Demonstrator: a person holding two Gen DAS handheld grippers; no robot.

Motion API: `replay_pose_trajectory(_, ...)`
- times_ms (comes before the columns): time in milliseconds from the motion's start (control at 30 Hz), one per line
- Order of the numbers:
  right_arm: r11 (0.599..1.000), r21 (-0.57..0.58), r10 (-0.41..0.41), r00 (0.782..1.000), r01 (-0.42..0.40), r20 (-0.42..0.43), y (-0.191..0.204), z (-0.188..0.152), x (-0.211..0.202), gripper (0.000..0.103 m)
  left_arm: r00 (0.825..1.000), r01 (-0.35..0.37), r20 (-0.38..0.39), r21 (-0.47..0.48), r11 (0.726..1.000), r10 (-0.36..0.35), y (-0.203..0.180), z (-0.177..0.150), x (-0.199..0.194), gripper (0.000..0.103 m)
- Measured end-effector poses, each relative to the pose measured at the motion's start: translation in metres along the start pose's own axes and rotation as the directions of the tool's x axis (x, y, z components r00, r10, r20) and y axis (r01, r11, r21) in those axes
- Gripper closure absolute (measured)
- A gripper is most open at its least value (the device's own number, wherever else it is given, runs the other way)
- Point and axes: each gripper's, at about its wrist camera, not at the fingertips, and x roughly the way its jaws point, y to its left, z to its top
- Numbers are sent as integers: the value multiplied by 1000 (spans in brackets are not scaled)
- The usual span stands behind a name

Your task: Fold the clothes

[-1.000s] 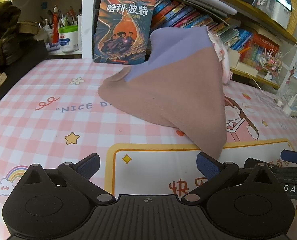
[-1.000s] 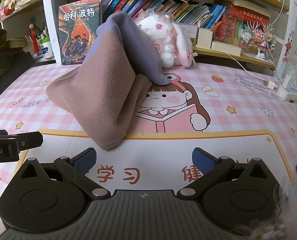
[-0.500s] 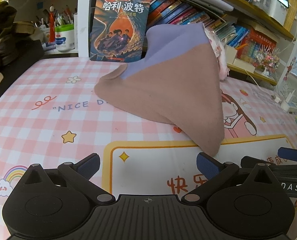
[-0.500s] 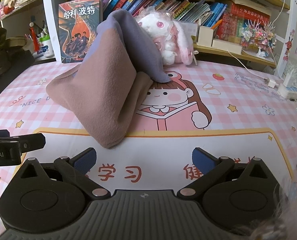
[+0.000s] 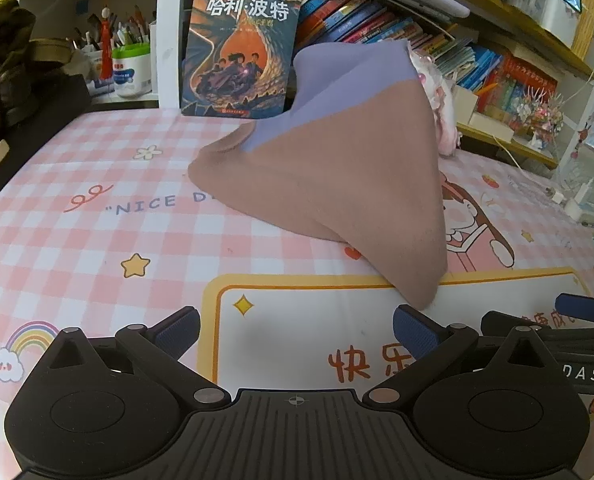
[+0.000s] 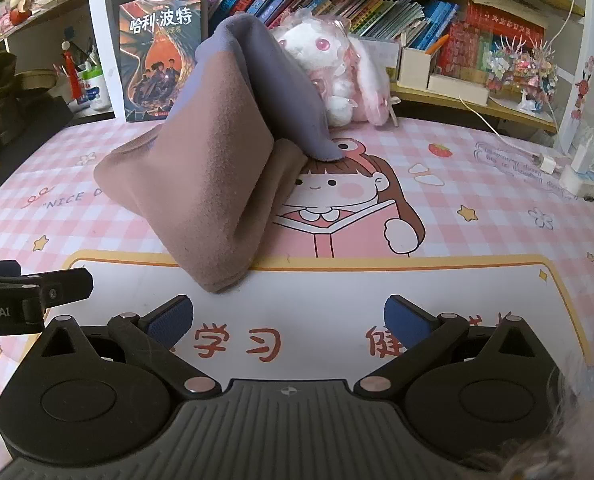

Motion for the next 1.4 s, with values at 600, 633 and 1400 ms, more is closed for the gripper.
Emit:
replay_pose_trajectory(600, 996, -16, 87, 995, -88, -39, -40, 5, 18, 0, 996, -79, -35, -26, 997, 78, -43, 0, 10, 0)
replay_pose_trajectory(633, 995, -19, 96, 994, -97, -43, -42, 5, 19, 0, 996, -81, -38, -29, 996, 80, -46, 0, 11, 0)
replay_pose_trajectory(1400, 961, 210, 190, 981, -180, -28, -127, 22, 29, 0, 960, -277, 85, 138, 951, 268, -108, 59, 59, 0)
